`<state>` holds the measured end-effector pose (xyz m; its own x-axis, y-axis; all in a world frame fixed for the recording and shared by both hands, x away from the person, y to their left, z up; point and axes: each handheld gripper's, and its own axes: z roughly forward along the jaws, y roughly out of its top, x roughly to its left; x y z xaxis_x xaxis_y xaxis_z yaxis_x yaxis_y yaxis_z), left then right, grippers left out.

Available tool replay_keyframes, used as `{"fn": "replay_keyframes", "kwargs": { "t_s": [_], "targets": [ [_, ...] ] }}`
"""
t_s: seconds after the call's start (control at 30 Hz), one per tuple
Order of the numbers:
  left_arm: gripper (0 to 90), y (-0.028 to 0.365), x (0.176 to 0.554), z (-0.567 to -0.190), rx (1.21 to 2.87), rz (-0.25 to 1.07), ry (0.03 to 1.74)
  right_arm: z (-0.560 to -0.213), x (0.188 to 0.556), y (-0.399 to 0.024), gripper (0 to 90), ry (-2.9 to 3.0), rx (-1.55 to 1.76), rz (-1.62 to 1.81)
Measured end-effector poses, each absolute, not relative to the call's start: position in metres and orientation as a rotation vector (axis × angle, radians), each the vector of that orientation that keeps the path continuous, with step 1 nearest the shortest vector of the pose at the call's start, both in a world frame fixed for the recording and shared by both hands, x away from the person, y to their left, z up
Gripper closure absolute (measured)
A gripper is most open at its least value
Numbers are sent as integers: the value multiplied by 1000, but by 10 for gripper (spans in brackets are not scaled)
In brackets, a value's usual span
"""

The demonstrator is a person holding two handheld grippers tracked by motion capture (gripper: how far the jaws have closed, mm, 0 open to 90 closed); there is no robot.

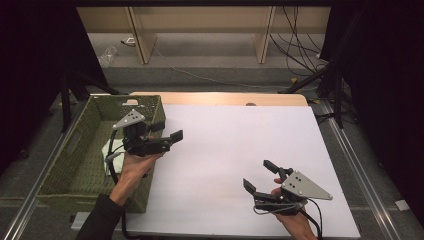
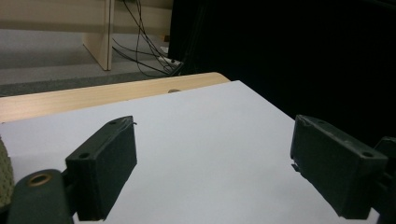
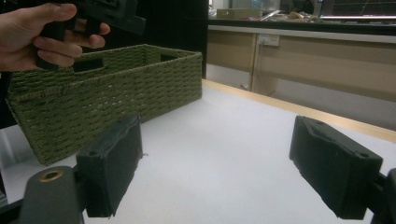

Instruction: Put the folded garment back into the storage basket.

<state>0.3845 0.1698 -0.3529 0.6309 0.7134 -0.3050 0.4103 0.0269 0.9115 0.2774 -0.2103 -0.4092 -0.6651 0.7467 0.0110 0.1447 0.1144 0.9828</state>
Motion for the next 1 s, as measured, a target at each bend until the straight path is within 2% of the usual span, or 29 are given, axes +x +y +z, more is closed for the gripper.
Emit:
{"fn": "replay_keyframes", "kwargs": {
  "t_s": [1.0],
  "targets": [
    [138, 142, 352, -376, 1616, 341, 796, -409, 277, -210, 180, 1901, 863, 1586]
  ]
}}
